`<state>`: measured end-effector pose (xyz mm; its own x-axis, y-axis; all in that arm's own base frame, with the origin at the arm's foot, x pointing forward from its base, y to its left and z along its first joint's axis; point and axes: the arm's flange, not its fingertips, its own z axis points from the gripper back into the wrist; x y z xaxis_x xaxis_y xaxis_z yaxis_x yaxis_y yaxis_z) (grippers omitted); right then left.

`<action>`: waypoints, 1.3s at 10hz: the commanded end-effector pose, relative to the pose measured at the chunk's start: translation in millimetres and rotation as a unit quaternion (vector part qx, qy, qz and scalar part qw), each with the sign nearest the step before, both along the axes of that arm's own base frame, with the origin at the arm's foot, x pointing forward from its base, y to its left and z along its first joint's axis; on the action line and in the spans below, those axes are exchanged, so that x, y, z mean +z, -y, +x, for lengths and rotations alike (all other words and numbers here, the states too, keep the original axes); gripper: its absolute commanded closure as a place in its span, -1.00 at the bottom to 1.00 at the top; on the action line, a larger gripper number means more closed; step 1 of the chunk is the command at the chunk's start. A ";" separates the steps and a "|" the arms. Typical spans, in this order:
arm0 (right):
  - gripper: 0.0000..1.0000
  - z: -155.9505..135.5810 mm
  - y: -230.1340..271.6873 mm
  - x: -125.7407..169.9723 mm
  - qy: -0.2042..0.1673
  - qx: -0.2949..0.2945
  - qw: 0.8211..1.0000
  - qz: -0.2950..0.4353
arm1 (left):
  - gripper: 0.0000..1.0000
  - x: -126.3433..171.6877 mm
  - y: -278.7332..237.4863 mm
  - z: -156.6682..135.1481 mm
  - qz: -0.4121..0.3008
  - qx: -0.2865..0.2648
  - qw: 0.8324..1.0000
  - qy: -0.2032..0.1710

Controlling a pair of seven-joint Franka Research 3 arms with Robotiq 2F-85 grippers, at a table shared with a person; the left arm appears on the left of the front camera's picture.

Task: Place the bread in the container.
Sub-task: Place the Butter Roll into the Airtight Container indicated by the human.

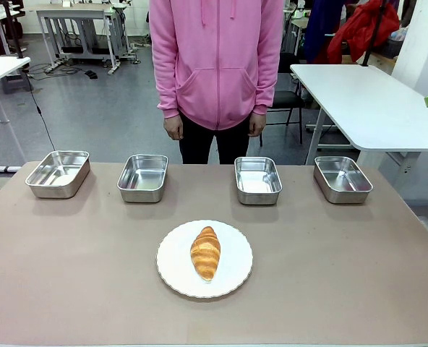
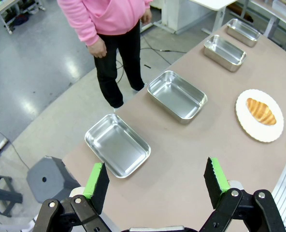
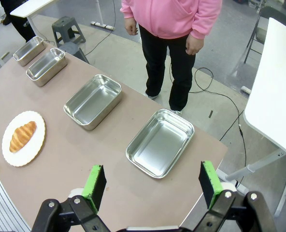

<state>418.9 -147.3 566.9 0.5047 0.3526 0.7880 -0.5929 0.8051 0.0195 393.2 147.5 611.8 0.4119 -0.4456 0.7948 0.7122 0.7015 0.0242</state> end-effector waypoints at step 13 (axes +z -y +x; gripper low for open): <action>-1.00 2.7 1.4 -0.5 0.012 0.007 1.000 0.007 | -1.00 1.2 1.2 -0.9 -0.002 -0.004 1.000 0.003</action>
<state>418.9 -147.3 566.9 0.5047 0.3526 0.7880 -0.5929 0.8050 0.0195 393.2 147.5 611.8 0.4119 -0.4456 0.7948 0.7122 0.7015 0.0242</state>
